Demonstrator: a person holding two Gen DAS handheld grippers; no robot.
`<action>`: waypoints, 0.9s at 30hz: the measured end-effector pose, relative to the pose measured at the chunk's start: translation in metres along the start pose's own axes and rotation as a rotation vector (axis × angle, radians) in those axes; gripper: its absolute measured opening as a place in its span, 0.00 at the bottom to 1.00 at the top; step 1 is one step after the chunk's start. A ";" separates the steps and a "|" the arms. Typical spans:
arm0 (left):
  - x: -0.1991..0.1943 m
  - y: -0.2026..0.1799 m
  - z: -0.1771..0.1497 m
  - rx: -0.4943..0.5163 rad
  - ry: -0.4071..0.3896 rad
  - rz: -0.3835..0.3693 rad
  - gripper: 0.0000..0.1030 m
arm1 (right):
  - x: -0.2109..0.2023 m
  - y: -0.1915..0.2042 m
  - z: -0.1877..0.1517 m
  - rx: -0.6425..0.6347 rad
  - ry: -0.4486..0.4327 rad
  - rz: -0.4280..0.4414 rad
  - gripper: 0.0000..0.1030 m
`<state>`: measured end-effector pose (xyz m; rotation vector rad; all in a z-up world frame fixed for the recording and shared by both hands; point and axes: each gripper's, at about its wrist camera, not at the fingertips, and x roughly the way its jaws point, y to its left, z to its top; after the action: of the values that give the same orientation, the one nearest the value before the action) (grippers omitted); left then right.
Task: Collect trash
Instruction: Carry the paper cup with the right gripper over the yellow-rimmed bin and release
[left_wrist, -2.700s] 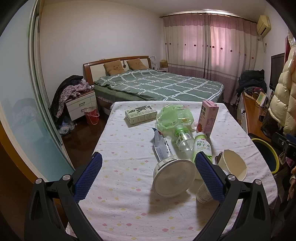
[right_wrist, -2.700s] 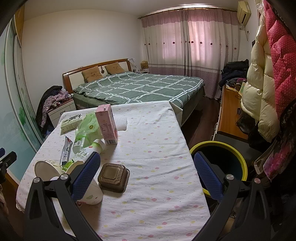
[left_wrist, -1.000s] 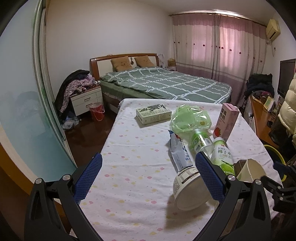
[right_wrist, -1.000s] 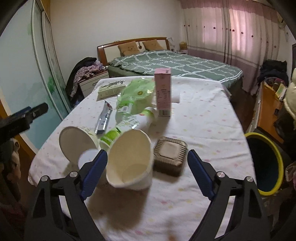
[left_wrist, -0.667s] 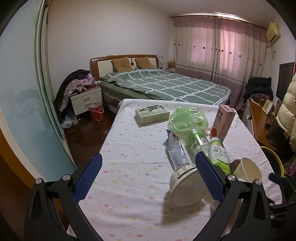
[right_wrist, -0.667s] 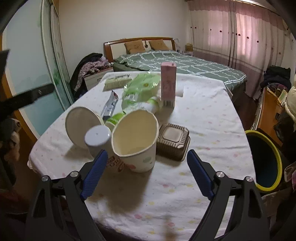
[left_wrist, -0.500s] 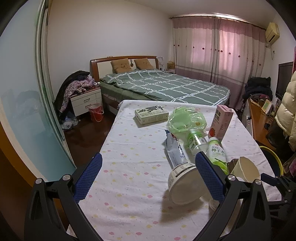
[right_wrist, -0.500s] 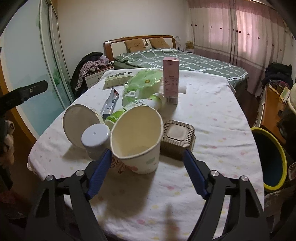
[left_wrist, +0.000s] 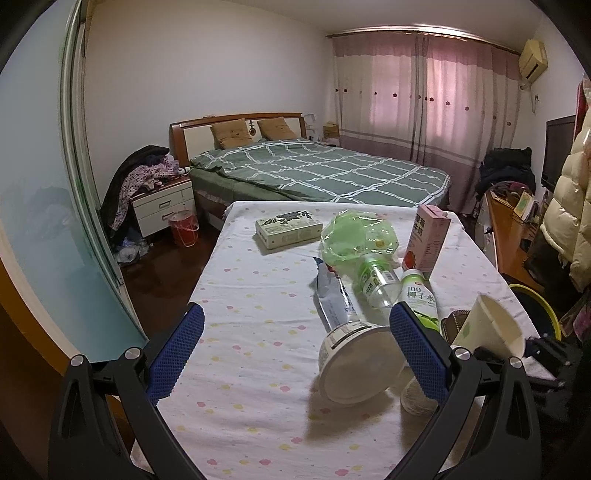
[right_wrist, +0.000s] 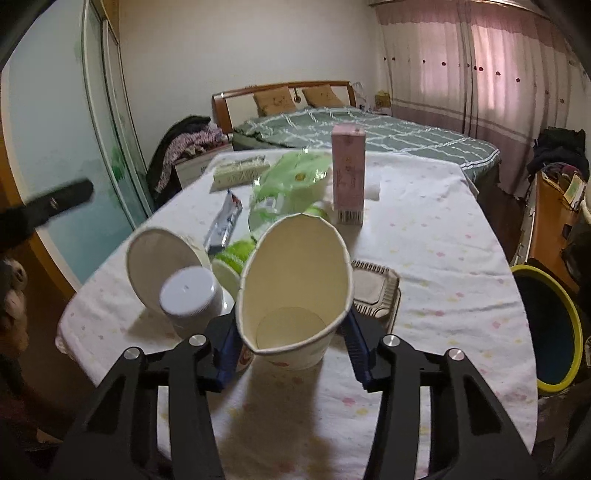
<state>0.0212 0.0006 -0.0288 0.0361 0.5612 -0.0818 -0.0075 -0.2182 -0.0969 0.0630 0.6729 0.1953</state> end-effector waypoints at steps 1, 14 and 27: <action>0.000 -0.002 0.000 0.003 0.000 -0.004 0.96 | -0.005 -0.002 0.002 0.010 -0.011 0.010 0.46; -0.005 -0.044 -0.014 0.084 0.007 -0.129 0.96 | -0.040 -0.137 0.016 0.249 -0.112 -0.344 0.46; 0.011 -0.108 -0.044 0.207 0.094 -0.237 0.96 | 0.009 -0.282 -0.017 0.520 0.078 -0.619 0.51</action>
<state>-0.0022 -0.1056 -0.0738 0.1753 0.6480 -0.3703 0.0341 -0.4925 -0.1498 0.3411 0.7777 -0.5789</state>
